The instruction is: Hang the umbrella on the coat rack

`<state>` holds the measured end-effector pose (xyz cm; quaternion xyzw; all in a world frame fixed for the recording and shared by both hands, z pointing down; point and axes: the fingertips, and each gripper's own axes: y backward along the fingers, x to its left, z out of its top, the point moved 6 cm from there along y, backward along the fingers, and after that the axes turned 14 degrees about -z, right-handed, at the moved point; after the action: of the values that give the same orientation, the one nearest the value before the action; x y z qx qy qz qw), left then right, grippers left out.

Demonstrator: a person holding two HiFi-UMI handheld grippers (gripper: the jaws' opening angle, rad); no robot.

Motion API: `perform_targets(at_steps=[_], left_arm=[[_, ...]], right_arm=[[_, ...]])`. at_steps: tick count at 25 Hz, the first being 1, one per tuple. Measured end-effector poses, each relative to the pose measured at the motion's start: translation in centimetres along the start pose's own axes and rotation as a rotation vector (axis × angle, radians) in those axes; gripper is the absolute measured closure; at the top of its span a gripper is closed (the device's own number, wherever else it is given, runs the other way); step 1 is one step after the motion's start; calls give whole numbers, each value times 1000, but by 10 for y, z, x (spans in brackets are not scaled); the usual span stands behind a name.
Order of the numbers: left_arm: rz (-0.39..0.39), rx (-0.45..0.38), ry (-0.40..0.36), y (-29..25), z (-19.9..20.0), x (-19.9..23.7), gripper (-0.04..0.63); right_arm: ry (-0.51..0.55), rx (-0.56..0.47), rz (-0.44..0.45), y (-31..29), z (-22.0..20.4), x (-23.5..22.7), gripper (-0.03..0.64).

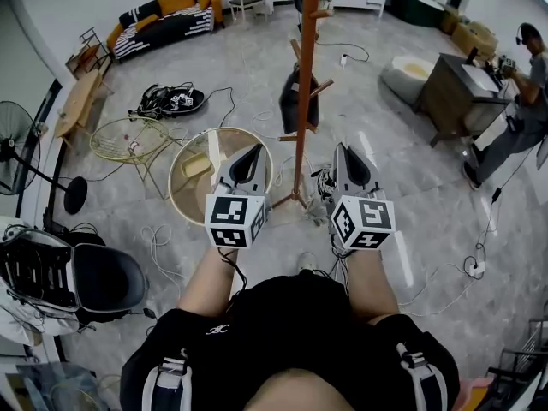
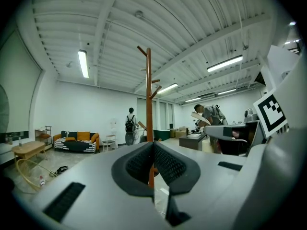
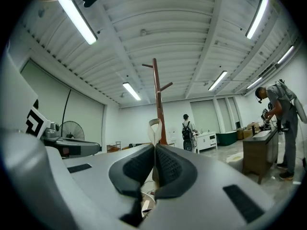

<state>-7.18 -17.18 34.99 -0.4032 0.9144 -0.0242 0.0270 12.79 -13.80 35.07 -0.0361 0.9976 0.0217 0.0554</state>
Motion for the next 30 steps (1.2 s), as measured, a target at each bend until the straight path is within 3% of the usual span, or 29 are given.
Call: perform_targets(at_steps=[6, 15, 23, 30], left_arm=[[25, 44, 20, -81, 7, 22, 578], [75, 120, 52, -157, -29, 47, 578], [55, 149, 55, -167, -48, 69, 578], [86, 157, 56, -156, -64, 73, 578]], right_arm=[[16, 56, 69, -81, -5, -35, 598], [21, 171, 147, -159, -61, -75, 598], [8, 248, 184, -181, -113, -62, 598], [19, 329, 198, -180, -161, -61, 598]])
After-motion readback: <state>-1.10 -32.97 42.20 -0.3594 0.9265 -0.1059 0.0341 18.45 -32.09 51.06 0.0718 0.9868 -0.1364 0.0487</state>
